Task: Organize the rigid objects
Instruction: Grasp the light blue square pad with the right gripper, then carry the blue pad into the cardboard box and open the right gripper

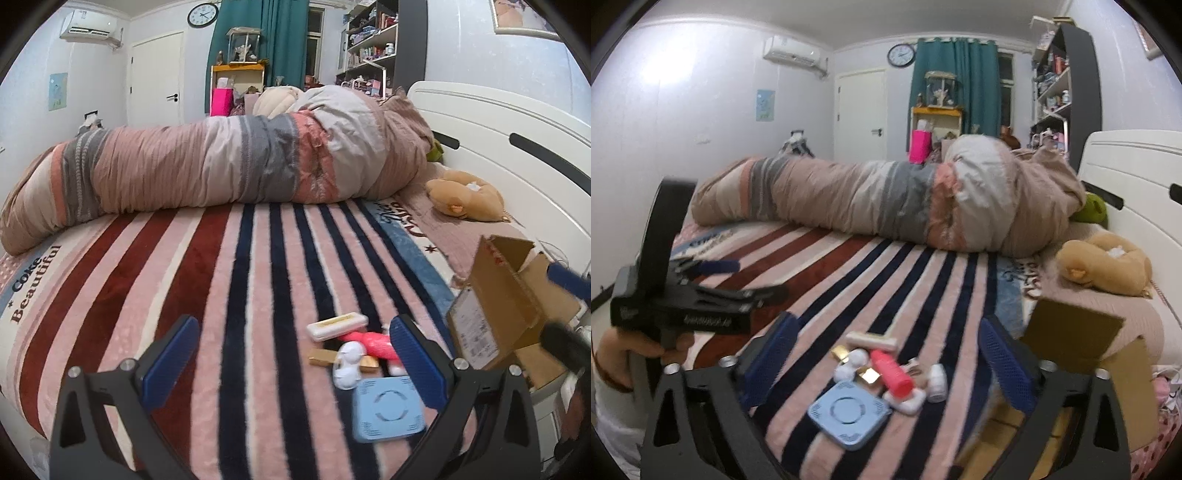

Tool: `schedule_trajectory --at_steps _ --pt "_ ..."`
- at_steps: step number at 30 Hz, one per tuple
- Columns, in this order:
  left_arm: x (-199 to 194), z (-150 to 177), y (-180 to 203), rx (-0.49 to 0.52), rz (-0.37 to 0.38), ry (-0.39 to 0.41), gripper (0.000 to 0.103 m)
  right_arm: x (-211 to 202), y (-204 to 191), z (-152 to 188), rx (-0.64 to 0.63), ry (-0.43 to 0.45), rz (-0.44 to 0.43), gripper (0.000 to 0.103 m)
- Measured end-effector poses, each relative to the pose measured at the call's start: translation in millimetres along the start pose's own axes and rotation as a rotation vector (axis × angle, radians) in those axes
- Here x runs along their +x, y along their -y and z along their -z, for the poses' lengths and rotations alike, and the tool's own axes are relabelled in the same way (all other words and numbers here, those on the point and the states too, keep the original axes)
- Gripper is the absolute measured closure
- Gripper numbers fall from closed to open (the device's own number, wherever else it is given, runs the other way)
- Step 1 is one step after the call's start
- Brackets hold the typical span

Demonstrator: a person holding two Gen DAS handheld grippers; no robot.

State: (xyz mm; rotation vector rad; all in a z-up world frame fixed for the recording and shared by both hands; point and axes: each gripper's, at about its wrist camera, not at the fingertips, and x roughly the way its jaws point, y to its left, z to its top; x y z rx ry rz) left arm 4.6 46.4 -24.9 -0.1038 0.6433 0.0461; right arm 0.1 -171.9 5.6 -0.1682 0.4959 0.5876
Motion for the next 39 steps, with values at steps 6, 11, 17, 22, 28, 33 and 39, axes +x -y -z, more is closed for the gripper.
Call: schedule_trajectory --at_steps 6,11,17,22,28,33,39 --pt "22 14 -32 -0.036 0.024 -0.048 0.001 63 -23 46 0.164 -0.209 -0.089 0.015" --pt "34 22 -50 -0.056 0.036 -0.068 0.001 119 -22 88 0.286 -0.421 0.016 0.015" --pt "41 32 -71 -0.097 0.04 -0.084 0.001 149 -33 88 0.247 -0.426 0.076 0.009" --pt "45 41 -87 -0.131 0.054 -0.095 0.001 166 -33 93 0.245 -0.444 0.129 0.014" --pt "49 46 -87 -0.084 0.167 -0.129 0.001 155 -34 100 0.171 -0.482 0.124 0.024" --pt "58 46 -71 -0.038 0.297 -0.182 0.001 150 -38 104 0.12 -0.509 0.103 0.024" --pt "62 42 -48 -0.054 0.563 -0.241 0.001 127 -42 83 0.058 -0.405 -0.007 0.024"
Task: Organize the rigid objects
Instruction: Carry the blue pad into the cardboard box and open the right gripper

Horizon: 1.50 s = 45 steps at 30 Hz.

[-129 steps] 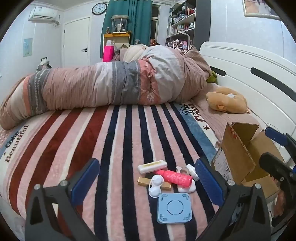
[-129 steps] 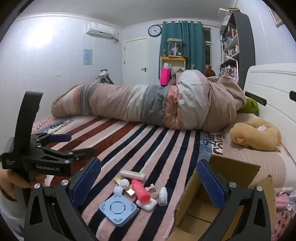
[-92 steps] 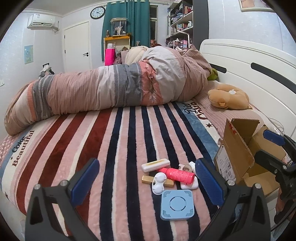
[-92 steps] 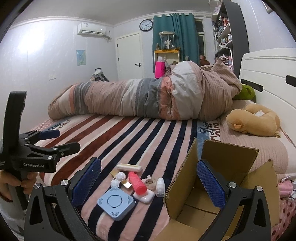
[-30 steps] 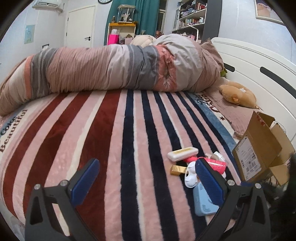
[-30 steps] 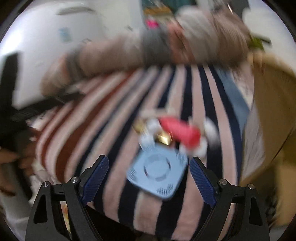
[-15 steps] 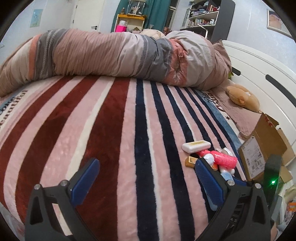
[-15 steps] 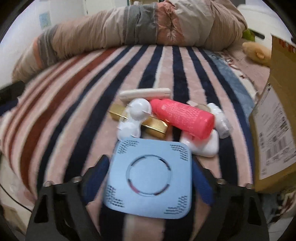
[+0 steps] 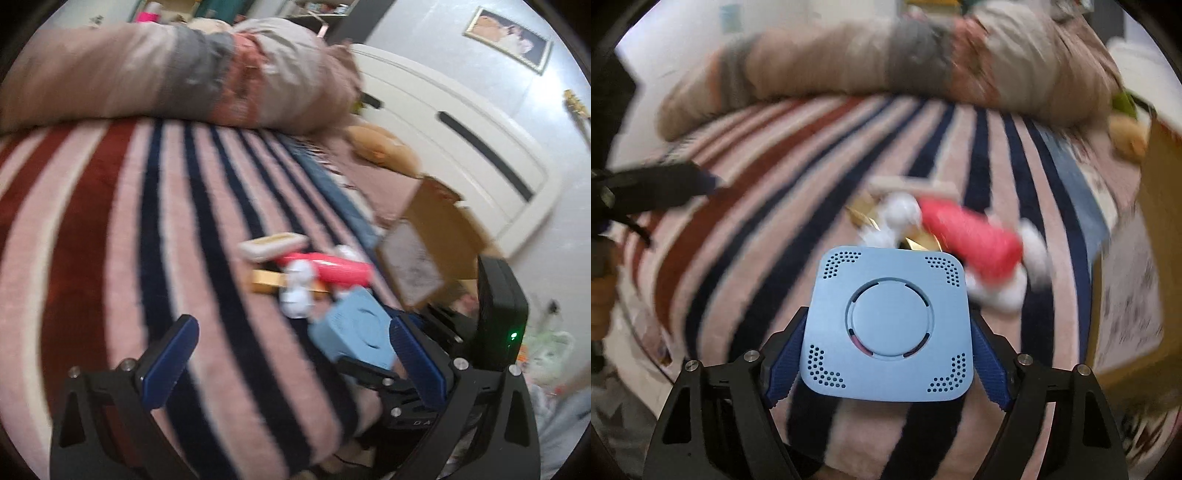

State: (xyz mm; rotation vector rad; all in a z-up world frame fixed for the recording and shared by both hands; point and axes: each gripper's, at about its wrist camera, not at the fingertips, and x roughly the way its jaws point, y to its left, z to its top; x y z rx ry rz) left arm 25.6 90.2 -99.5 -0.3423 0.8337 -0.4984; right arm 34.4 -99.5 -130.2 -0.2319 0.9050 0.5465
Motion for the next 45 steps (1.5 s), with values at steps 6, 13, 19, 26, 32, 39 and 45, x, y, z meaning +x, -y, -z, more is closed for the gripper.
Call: schedule_trajectory --at_steps 6,13,19,26,32,39,45 --pt "-11 -31 38 0.017 0.193 0.035 0.009 -67 -3 -30 -0.104 0.241 -0.17 0.024" --pt "-16 -83 106 0.099 0.27 0.044 0.058 -125 21 -37 -0.131 0.411 -0.175 0.024" --pt "22 -117 188 0.243 0.251 0.001 0.07 -163 74 -22 -0.046 0.46 -0.126 0.024" --pt "103 -132 277 0.366 0.222 -0.154 0.072 -179 158 20 0.148 0.402 -0.03 0.024" --pt "162 -126 307 0.422 0.18 -0.277 0.071 -169 207 48 0.24 0.284 0.002 0.024" --pt "175 -125 299 0.404 0.144 -0.304 0.07 -153 205 50 0.179 0.185 0.094 0.023" --pt "146 -137 278 0.347 0.131 -0.223 0.035 -140 206 37 0.193 0.169 0.126 0.01"
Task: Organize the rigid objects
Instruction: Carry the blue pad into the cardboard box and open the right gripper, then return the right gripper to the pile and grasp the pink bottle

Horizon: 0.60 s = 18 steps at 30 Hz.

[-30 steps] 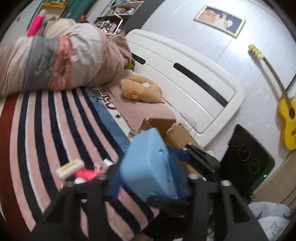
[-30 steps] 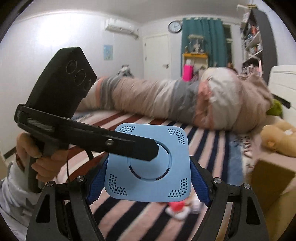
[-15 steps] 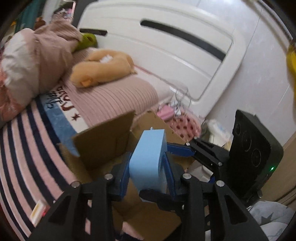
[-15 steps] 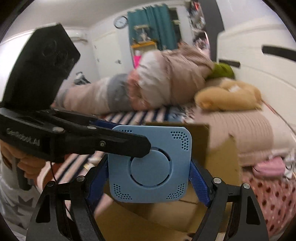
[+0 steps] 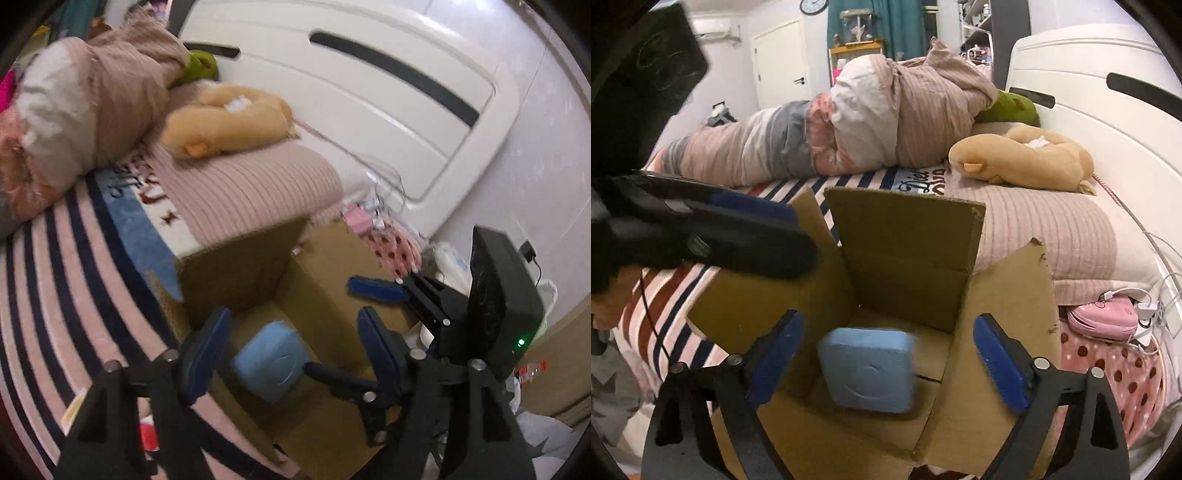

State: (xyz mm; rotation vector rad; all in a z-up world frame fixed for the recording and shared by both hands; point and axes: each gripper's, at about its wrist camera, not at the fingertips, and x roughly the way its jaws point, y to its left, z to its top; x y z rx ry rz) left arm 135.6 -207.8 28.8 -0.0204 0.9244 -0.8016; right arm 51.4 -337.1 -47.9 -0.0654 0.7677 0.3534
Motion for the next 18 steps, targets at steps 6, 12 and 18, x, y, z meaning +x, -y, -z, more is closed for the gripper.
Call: schedule_trajectory --at_steps 6,12,18 --pt "-77 22 -33 -0.064 -0.103 0.156 0.028 -16 -42 -21 -0.09 0.09 0.011 0.001" --pt "-144 72 -76 -0.131 -0.279 0.272 0.022 -25 -119 -43 -0.217 0.159 -0.167 0.001" --pt "-168 133 -136 -0.271 -0.406 0.301 0.022 26 -196 -46 -0.254 -0.002 -0.366 0.002"
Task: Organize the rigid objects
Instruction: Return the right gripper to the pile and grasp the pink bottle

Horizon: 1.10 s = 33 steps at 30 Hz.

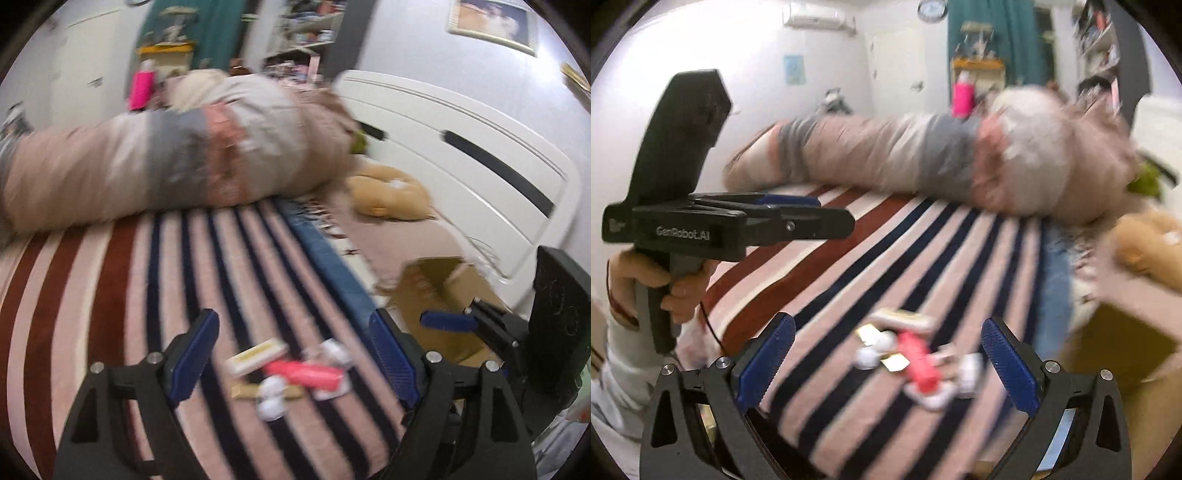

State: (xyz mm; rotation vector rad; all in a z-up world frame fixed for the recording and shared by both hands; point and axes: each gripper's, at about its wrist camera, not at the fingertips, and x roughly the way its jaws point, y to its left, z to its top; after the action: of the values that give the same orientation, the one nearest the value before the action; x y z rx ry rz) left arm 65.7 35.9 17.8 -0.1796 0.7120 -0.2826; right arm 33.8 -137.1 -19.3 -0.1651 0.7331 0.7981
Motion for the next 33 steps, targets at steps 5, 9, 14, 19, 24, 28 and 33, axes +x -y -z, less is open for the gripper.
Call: schedule_trajectory --at_steps 5,9,14,19,24,28,33 --pt "-2 33 -45 -0.093 -0.033 -0.001 0.022 80 4 11 0.124 -0.153 0.009 0.021" --pt "0 50 -65 -0.156 -0.033 -0.008 0.022 117 28 33 0.206 -0.237 0.058 0.022" --pt "12 62 -70 -0.174 -0.027 -0.04 0.022 134 45 60 0.172 -0.334 0.115 0.058" --pt "20 67 -72 -0.186 -0.009 -0.052 0.022 116 58 73 0.183 -0.327 0.057 0.068" --pt "26 67 -68 -0.177 -0.004 -0.068 0.022 107 51 77 0.156 -0.352 0.059 0.072" --pt "29 64 -66 -0.174 -0.004 -0.073 0.022 113 41 68 0.119 -0.34 0.103 0.061" --pt "30 67 -68 -0.182 -0.007 -0.081 0.022 131 47 60 0.144 -0.338 0.114 0.054"
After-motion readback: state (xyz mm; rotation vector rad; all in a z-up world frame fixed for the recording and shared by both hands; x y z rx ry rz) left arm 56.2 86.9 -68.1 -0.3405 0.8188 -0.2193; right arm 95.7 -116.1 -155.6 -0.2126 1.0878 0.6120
